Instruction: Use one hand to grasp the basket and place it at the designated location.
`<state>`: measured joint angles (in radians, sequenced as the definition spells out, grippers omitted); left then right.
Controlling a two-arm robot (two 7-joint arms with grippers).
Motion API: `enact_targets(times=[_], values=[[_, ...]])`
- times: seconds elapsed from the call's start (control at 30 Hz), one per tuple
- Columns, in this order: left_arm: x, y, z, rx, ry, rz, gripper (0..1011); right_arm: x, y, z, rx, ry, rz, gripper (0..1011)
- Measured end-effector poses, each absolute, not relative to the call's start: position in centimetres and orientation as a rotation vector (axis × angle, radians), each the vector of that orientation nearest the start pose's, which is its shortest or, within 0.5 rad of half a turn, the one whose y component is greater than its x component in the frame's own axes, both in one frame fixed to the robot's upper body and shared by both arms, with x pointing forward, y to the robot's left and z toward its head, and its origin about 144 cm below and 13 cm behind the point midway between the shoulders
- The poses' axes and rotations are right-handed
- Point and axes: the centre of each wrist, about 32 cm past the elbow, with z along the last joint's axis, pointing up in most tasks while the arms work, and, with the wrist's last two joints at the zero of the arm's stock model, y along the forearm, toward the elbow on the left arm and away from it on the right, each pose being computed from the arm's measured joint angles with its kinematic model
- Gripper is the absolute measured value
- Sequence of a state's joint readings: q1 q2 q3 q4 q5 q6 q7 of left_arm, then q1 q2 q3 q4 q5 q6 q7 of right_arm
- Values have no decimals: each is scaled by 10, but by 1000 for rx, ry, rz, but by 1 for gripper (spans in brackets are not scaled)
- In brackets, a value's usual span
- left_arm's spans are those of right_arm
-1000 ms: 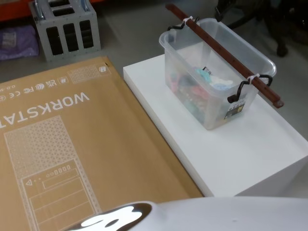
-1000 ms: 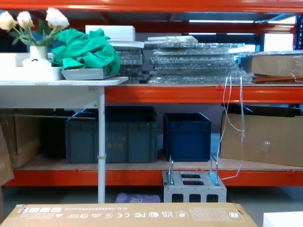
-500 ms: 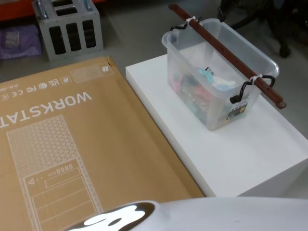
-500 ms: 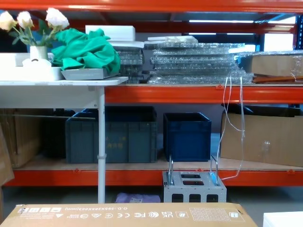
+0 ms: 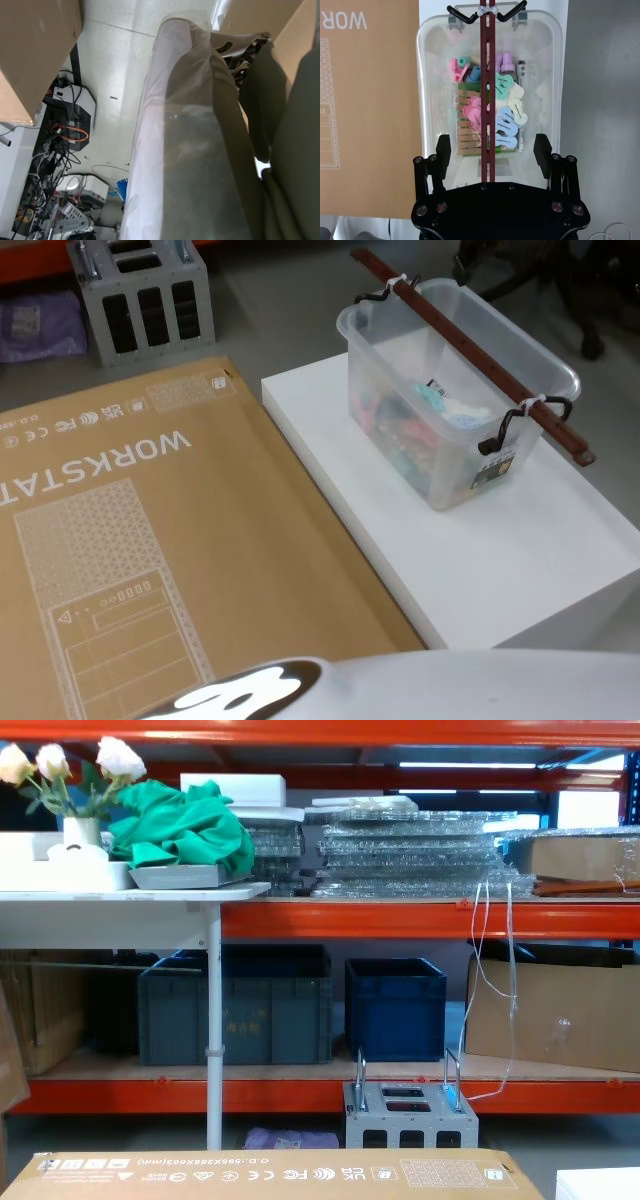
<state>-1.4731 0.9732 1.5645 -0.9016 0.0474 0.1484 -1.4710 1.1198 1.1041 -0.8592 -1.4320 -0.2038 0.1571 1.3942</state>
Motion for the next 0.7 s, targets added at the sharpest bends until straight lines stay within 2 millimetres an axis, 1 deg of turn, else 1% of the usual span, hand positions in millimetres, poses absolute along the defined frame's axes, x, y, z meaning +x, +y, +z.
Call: enact_targets(times=[0.5,0.7], values=[[617,495,1396,1629,163,177,0,571,-426,1458,-1448,-364,-253,1000],[617,495,1396,1629,163,177,0,579,-429,1449,-1438,-342,-225,1000]])
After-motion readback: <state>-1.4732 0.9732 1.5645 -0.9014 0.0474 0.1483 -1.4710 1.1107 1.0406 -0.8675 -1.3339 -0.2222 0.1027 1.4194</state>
